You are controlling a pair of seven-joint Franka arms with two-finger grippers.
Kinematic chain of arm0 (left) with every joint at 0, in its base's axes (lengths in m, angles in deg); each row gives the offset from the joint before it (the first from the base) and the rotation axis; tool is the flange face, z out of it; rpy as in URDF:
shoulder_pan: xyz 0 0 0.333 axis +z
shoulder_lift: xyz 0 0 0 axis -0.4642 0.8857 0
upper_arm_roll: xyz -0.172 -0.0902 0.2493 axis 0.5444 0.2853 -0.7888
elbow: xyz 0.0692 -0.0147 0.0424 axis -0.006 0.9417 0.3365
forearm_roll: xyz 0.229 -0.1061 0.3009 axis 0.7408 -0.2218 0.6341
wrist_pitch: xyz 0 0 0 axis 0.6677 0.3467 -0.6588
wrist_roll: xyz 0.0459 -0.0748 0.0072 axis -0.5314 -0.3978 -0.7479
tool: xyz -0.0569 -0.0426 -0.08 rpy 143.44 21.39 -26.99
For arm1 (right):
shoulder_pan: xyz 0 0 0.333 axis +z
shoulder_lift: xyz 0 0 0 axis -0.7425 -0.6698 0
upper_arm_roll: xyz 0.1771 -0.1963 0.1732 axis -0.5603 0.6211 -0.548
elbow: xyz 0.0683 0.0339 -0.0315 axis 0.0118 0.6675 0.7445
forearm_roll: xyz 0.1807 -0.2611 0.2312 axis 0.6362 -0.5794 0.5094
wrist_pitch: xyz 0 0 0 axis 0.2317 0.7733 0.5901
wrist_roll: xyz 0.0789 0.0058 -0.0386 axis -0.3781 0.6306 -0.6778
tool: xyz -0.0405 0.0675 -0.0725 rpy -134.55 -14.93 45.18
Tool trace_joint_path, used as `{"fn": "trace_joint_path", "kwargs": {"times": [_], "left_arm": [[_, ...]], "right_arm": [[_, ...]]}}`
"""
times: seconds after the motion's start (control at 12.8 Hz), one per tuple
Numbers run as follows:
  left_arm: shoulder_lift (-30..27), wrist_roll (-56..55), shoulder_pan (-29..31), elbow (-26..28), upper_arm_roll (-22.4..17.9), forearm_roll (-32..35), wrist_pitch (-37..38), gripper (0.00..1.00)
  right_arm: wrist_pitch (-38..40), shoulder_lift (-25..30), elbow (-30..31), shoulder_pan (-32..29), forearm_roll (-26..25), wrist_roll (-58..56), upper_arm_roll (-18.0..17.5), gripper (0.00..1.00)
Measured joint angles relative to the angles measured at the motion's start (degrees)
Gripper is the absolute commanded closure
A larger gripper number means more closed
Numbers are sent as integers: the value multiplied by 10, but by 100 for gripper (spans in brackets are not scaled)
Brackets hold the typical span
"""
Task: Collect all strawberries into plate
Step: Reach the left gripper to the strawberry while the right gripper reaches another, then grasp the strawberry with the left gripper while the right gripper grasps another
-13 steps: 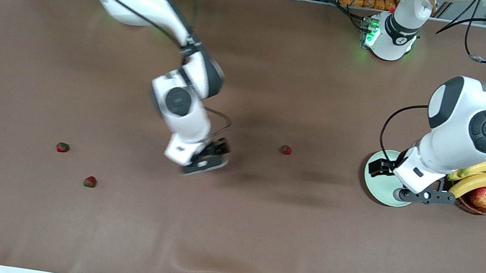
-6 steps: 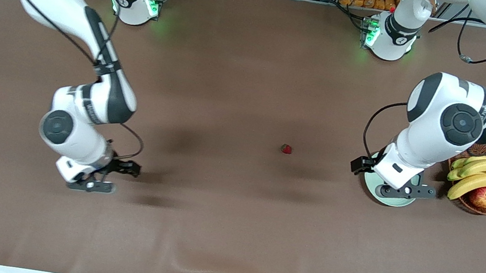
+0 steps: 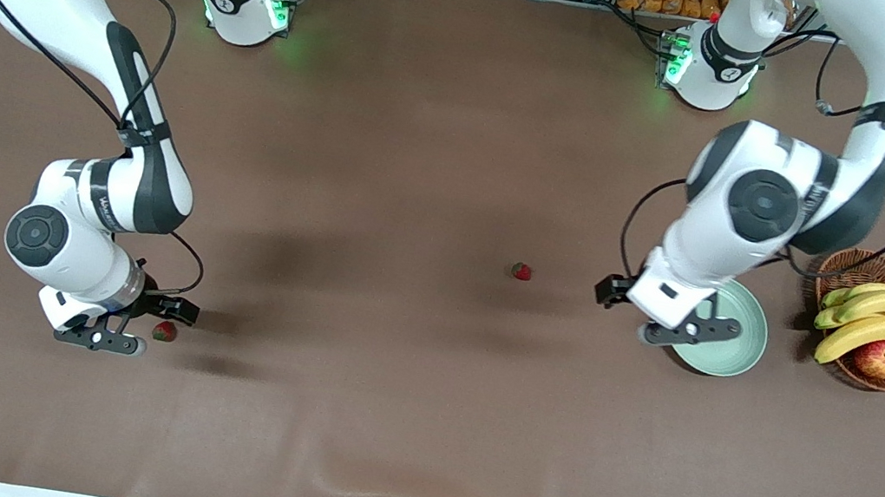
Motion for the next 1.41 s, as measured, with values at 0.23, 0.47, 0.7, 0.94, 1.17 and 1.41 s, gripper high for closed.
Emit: {"fn": "trace_joint_path", "kwargs": {"times": [0.23,0.47,0.7,0.94,1.17,1.41], "left_arm": [[28,-72,-35,-13,0,16,-8,0],[65,-180,-63,-16,0,25,-39,0],[94,-337,-104,-18,1,25,-49,0],[99,-510,-121,-22,1,21,-58,0],[110,-660,-151,-17,2,14,-58,0],[128,-735,-168,-2,2,14,-66,0]], "right_arm": [[-24,-23,0,-8,0,1,0,0],[-53,-47,0,-20,0,2,1,0],[-62,-59,-1,-30,0,25,1,0],[-65,-62,-4,-30,0,61,-3,5],[-82,-72,-7,-30,0,66,-3,10],[-83,-74,-7,-30,0,67,-3,17]]}}
